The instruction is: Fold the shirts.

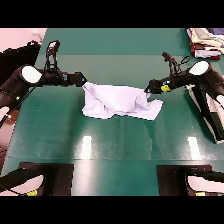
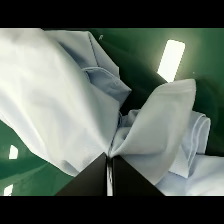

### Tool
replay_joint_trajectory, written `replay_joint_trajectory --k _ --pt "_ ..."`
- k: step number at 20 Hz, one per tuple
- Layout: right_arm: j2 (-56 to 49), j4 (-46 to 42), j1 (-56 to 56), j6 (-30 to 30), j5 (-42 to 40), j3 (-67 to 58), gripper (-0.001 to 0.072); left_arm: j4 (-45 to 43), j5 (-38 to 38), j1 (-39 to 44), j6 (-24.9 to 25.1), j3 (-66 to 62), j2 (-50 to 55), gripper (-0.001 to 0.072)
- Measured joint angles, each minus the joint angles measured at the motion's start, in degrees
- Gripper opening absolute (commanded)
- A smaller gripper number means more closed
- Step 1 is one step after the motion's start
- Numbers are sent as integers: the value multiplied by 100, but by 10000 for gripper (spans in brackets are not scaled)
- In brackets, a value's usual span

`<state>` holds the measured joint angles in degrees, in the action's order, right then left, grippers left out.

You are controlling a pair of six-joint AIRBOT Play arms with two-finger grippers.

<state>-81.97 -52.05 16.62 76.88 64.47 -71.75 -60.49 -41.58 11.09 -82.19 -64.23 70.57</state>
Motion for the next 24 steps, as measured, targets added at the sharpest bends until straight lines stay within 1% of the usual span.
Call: replay_joint_trajectory --k 1,2,3,4,7,8,10,12,14,17,20,21,22,23,24 --pt "7 0 -11 0 7 0 35 -4 -4 -35 0 0 -2 623" --pt "33 2 -39 2 31 0 197 -9 -105 -96 -2 0 -7 623" --pt "85 2 -83 2 48 0 383 -26 -356 -177 0 2 -9 623" --pt "157 -2 -144 2 76 0 397 -50 -640 -260 0 13 -9 623" --pt "476 -2 -413 2 120 0 396 -94 -1497 -400 0 275 -24 623" --pt "610 -2 -518 2 127 0 394 -76 -1650 -398 0 466 -52 623" --pt "855 -2 -723 2 127 0 391 46 -1687 -354 -11 1003 -109 624" --pt "1051 0 -894 2 131 0 387 326 -1434 -264 -22 1558 -149 623" --pt "1182 -4 -1003 4 164 0 386 605 -986 -236 -28 1971 -164 623" --pt "1276 -2 -1082 2 203 0 386 933 -334 -197 -24 2269 -133 622" --pt "1311 -13 -1110 2 238 0 386 1294 17 -186 96 2374 15 620" --pt "1314 -24 -1119 2 269 0 386 1486 107 -181 203 2391 72 491" --pt "1320 -28 -1141 4 302 11 387 1602 201 -179 308 2411 120 281" --pt "1327 -37 -1178 2 341 35 387 1711 269 -179 387 2424 155 212" --pt "1327 -46 -1228 2 389 85 386 1871 334 -184 474 2422 170 110"
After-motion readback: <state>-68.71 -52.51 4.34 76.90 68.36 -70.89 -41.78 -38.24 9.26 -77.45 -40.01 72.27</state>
